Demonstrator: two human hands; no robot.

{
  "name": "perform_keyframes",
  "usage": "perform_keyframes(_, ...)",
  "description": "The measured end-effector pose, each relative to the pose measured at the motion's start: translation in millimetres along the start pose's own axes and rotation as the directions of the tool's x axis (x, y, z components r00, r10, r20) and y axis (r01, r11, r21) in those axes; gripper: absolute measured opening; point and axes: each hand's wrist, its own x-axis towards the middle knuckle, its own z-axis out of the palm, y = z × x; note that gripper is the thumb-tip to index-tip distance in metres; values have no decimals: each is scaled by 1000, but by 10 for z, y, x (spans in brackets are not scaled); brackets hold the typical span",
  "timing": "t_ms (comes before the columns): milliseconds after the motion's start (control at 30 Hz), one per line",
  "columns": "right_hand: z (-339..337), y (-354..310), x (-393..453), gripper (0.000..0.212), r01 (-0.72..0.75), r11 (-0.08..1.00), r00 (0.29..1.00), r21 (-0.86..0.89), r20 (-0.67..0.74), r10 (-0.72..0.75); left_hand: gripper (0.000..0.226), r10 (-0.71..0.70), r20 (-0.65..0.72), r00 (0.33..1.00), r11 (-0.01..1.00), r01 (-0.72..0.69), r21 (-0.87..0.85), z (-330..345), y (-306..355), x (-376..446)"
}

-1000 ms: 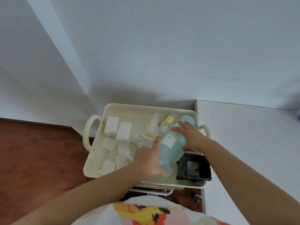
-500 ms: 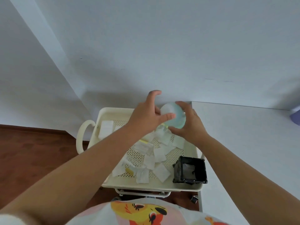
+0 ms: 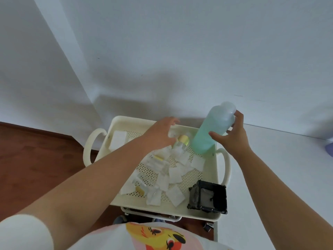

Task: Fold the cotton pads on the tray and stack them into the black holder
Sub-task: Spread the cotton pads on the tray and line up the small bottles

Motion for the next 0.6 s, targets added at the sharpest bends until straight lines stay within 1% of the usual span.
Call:
perform_keyframes(100,39,8,-70,93,16,999,1000,-44,-13,-16,70,-213,57,975,975,208,80,110,-321,-62)
perform_keyframes(167,74,-16,-161,90,30,999,998,-20,-58,-31,77,-296,81,952,951,287,113,201,-455,-95)
perform_keyframes(200,95,-20,-248,83,20,1000,992,21,-122,-17,80,-322,86,943,943,311,123,247,-497,-105)
perform_keyframes(267,149,-16,-472,62,-8,995,960,102,-278,36,86,-362,96,927,927,347,142,332,-546,-116)
perform_keyframes(300,184,-9,-580,53,11,996,947,90,-320,18,89,-377,96,921,919,358,166,378,-554,-116)
perform_keyframes(333,226,0,-663,45,64,998,950,29,-306,-53,90,-384,93,918,910,360,206,421,-555,-112)
perform_keyframes(367,275,-2,-707,39,145,987,962,-63,-226,-156,92,-385,89,918,901,354,251,460,-548,-106)
perform_keyframes(400,326,-5,-704,32,242,956,963,-166,-83,-258,94,-384,88,919,893,346,287,494,-533,-99)
perform_keyframes(433,383,-19,-668,26,323,913,946,-248,110,-304,96,-386,89,918,888,344,305,522,-512,-94)
perform_keyframes(467,449,-36,-608,22,367,878,910,-307,313,-271,97,-392,90,916,885,348,310,543,-490,-90)
perform_keyframes(500,526,-52,-539,23,397,849,851,-348,485,-199,98,-398,88,913,883,355,308,559,-467,-86)
perform_keyframes(533,608,-40,-465,28,447,803,781,-395,609,-135,97,-403,82,911,880,362,306,573,-442,-84)
perform_keyframes(567,696,-23,-394,33,518,731,721,-444,686,-94,96,-405,69,912,879,368,304,586,-418,-83)
perform_keyframes(600,781,-4,-328,38,596,640,677,-486,733,-74,94,-403,50,914,879,372,298,595,-402,-85)
